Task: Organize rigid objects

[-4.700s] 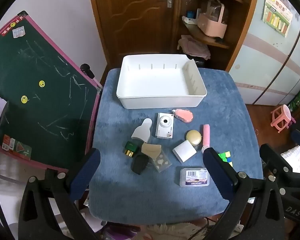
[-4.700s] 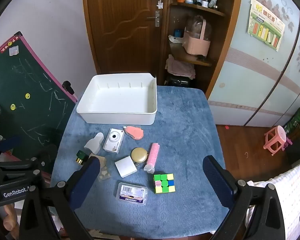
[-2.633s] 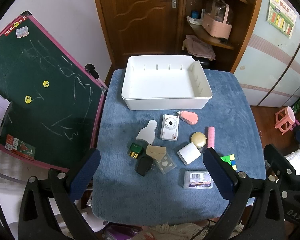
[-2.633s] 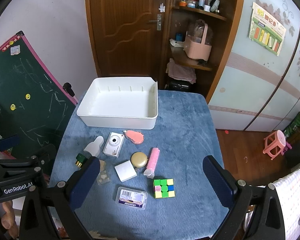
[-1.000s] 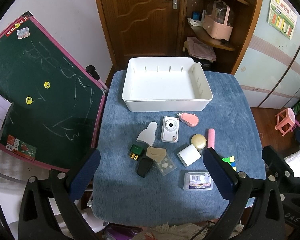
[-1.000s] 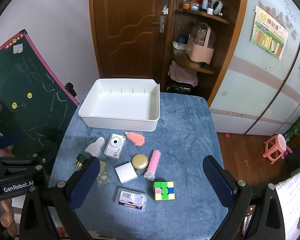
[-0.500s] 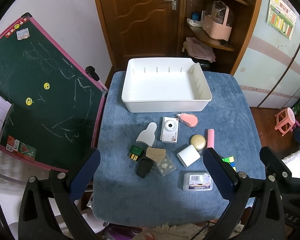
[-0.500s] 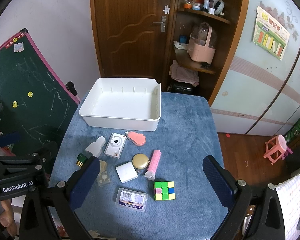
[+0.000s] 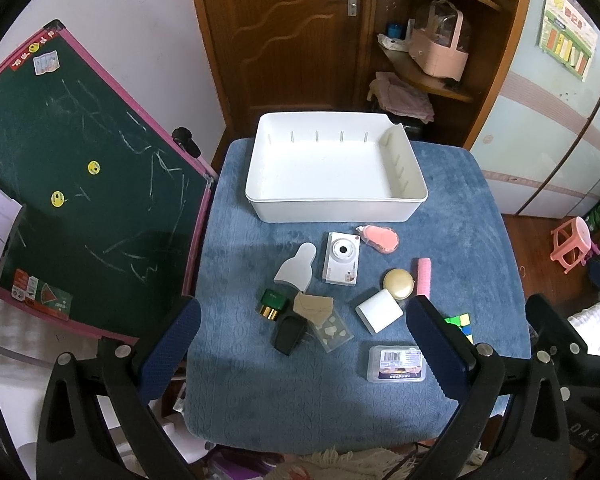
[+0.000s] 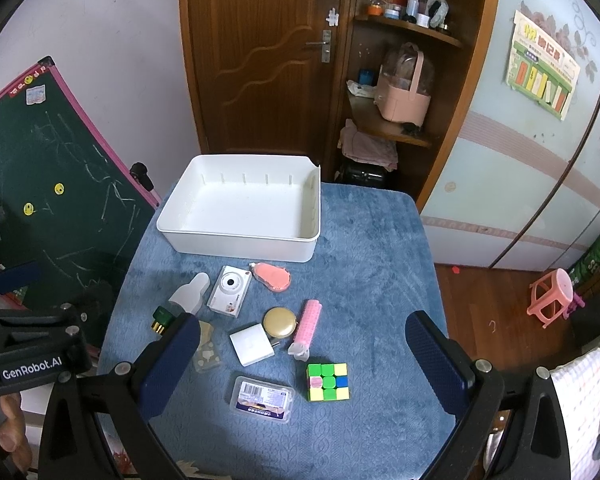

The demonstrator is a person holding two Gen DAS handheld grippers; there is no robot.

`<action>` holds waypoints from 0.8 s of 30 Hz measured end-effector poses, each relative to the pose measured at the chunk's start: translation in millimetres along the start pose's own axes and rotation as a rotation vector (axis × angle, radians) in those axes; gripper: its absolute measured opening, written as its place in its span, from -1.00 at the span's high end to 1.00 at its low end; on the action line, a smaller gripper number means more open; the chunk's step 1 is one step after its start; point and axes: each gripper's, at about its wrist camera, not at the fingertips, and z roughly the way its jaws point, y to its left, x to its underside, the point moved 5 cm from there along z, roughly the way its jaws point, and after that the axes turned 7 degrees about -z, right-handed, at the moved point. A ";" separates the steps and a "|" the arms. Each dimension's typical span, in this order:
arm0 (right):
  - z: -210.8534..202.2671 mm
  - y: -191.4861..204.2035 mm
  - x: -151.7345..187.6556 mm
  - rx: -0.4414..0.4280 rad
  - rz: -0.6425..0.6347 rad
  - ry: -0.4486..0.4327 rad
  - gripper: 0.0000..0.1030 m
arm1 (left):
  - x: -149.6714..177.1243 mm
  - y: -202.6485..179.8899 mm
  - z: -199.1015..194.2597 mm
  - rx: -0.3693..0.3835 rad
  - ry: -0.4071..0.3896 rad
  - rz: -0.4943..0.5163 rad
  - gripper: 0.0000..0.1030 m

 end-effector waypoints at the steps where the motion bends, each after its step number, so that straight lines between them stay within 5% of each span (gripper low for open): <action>1: 0.6 -0.1 -0.4 0.000 0.003 0.002 -0.99 | -2.5 1.6 0.7 -0.004 0.002 -0.005 -0.98; 14: 20.9 -38.2 7.7 0.030 0.096 0.041 -0.99 | -28.5 41.5 28.2 -0.065 0.038 -0.126 -0.98; 24: 69.8 -94.3 41.3 0.073 0.188 0.154 -0.99 | -2.8 17.5 74.6 -0.032 0.172 -0.085 -0.98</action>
